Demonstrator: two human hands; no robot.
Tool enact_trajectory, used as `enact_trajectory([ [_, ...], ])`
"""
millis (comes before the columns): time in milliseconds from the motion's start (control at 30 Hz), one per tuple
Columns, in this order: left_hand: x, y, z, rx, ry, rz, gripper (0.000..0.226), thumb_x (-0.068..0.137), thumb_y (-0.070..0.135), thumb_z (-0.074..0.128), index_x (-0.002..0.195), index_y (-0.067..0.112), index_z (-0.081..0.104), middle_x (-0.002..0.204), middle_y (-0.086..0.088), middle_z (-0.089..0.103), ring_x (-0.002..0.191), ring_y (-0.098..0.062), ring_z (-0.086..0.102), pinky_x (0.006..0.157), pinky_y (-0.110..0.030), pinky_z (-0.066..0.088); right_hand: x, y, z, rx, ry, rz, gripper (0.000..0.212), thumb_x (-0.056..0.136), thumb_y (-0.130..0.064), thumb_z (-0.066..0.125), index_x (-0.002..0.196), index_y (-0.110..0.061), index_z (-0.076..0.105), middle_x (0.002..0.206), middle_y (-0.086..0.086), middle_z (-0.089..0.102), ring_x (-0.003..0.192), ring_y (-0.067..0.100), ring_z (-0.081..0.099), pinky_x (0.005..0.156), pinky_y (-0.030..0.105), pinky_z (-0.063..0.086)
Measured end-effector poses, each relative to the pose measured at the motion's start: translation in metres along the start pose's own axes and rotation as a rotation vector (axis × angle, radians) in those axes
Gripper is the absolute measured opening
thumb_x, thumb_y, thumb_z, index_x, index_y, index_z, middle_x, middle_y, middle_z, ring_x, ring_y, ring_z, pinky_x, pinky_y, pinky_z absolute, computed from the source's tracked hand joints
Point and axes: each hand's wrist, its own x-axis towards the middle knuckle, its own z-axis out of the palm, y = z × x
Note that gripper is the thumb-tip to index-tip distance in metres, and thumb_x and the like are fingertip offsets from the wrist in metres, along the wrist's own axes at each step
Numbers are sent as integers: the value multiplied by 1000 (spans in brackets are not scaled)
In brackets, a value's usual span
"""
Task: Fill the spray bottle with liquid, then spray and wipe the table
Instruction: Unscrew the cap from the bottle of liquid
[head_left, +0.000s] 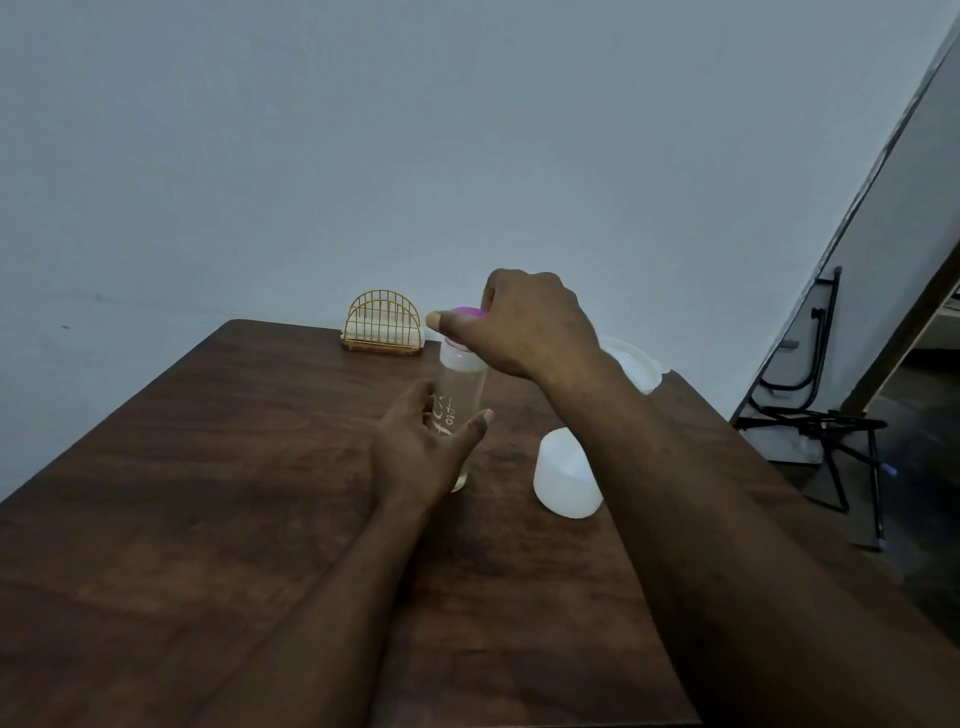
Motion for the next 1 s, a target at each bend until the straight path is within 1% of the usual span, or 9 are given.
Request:
enact_trajectory([
  [167,1,-4,3,7,3,-1,79,73,66,82,135,23,63,124,3,72,102,-10,69,84,-33,61,3,0,-16,96,-145,-83,36,81,-45,73,114,-30,71,110,-4,67,101,19,63,78,33,52],
  [267,2,-6,5,29,-2,-5,82,73,67,81,138,22,62,128,0,71,103,-10,66,78,-22,54,3,0,-22,124,-256,-111,59,80,-35,72,138,-36,57,124,-2,67,108,19,61,87,36,54],
  [400,2,-5,4,21,6,2,82,72,69,80,138,23,61,128,1,71,99,-6,63,70,-12,43,4,-3,-19,71,-198,-118,75,80,-64,74,143,-33,50,127,0,65,112,21,59,85,36,50],
  [533,2,-6,4,20,11,-1,82,72,69,80,138,24,62,126,3,71,102,-8,66,75,-18,49,6,-9,-19,-70,-108,-110,68,76,-81,67,114,-24,65,110,-1,63,100,20,59,75,34,48],
  [667,2,-6,5,13,4,5,79,73,67,81,136,24,62,126,2,72,102,-8,66,75,-16,49,12,-12,-25,-50,-217,-137,42,84,-47,74,120,-27,65,114,0,64,100,20,59,69,31,44],
  [767,2,-7,5,27,2,-1,78,74,64,83,137,23,61,128,1,71,101,-5,62,70,-10,41,15,-14,-35,17,-362,-179,53,83,-29,78,132,-31,59,120,-2,64,104,18,60,69,27,45],
  [867,2,-6,6,31,9,-3,79,74,65,83,137,24,61,128,1,71,99,-5,61,68,-8,37,18,-13,-37,41,-344,-147,65,80,-52,84,134,-31,56,117,-3,62,101,15,59,68,27,44],
  [933,2,-6,6,18,9,-4,80,73,66,83,138,24,61,128,1,71,101,-5,62,69,-10,39,18,-15,-33,-45,-271,-105,72,74,-76,75,123,-26,60,109,-4,61,102,17,57,75,34,48],
  [1000,1,-7,5,11,8,3,81,73,66,82,139,24,61,129,1,71,101,-5,61,71,-11,41,19,-16,-29,-117,-212,-90,72,73,-83,69,108,-20,64,102,-2,64,98,18,61,80,39,56],
])
